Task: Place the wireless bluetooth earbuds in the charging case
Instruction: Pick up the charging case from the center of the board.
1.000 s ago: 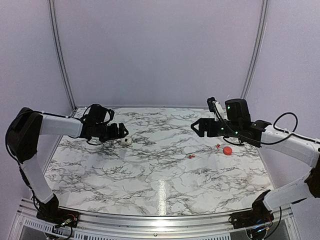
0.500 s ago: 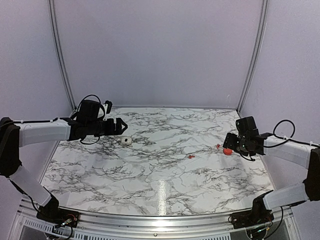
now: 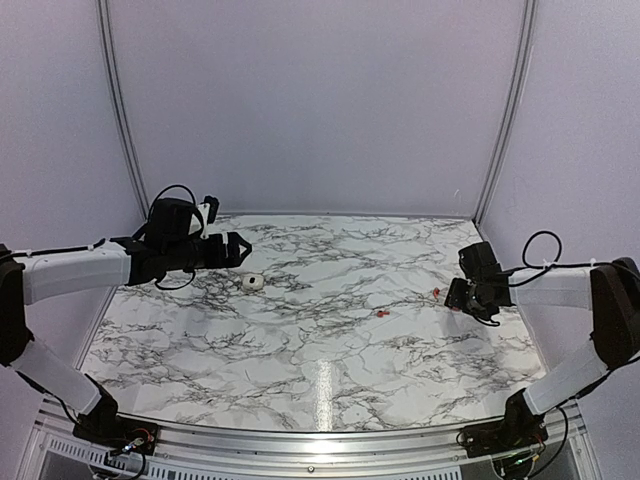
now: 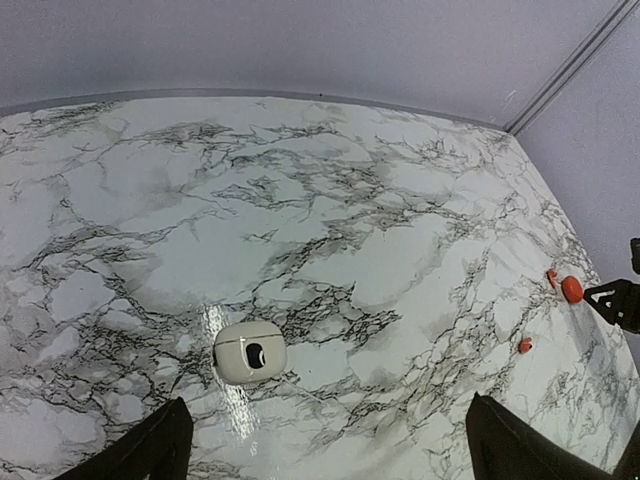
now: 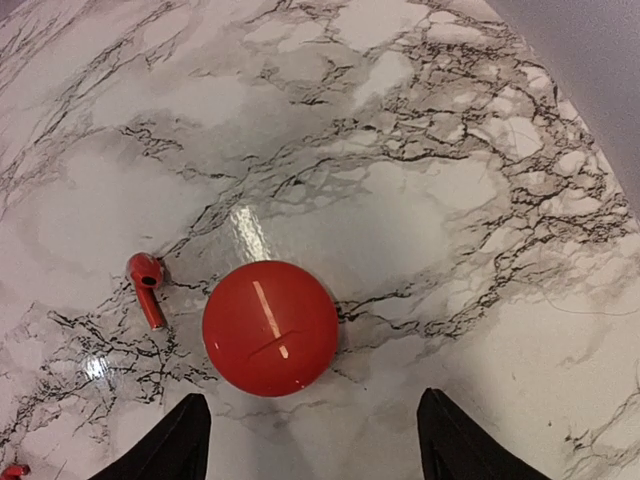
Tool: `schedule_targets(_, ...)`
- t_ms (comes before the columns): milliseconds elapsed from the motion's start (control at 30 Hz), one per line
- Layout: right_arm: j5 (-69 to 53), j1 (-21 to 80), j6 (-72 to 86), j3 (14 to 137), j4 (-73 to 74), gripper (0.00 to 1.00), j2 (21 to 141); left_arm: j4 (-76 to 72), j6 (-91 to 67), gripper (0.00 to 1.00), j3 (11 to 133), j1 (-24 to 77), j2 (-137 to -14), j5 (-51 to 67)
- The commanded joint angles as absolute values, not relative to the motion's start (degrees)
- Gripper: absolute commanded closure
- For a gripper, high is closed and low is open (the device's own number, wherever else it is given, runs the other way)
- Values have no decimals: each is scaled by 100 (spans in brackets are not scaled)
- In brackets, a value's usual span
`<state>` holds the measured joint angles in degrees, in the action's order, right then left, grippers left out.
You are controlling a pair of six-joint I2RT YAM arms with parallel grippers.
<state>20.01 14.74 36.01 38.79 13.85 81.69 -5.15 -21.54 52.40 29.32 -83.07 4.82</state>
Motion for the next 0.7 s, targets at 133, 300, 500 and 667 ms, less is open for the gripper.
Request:
schedule_targets(133,2068,1412,3552,4319,890,34,8916,-726,-2146,1,5116,2954,-8084,371)
schedule_targets(300,2162,1415,3554,4387,818,35,9227,-757,-2212,1,5125,2953,-8102,312)
schedule_targets(500,2298,1401,3413,4426,721,39,9403,-799,-2176,1,5120,2953,-8083,254)
schedule_targets(667,2254,1337,3293,4436,701,45,9519,-800,-2271,1,5102,2953,-8053,40)
